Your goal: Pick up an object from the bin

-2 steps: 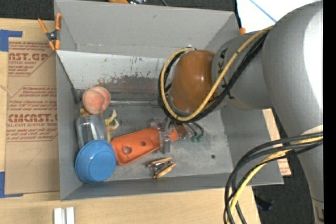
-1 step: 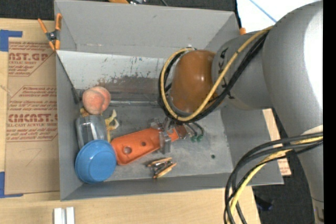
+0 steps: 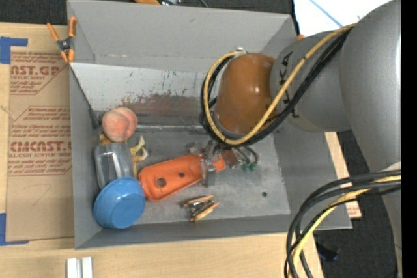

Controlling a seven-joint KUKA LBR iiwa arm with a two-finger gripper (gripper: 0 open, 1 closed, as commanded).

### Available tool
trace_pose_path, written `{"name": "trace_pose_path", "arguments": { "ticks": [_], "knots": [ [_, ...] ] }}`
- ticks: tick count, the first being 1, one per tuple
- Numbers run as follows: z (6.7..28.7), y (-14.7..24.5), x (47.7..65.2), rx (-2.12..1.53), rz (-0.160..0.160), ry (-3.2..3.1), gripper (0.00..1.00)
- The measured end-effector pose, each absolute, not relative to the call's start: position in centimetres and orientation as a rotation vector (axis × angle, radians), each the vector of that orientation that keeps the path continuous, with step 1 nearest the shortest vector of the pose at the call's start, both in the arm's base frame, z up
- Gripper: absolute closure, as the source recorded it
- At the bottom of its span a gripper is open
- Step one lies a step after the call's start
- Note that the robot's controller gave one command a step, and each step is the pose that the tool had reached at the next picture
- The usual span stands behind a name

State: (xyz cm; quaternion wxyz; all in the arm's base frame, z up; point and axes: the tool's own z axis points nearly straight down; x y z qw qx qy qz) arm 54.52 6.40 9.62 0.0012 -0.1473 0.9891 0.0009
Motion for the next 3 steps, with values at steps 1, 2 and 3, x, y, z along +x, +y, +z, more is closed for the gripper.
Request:
{"name": "trace_pose_path", "arguments": {
  "ticks": [1,2,3],
  "knots": [
    [12.7,6.4,54.5,-0.464,0.003,3.106,1.0],
    [14.7,6.5,54.6,-0.464,0.003,3.102,1.0],
    [15.6,6.5,54.6,-0.464,0.003,3.101,1.0]
  ]
}}
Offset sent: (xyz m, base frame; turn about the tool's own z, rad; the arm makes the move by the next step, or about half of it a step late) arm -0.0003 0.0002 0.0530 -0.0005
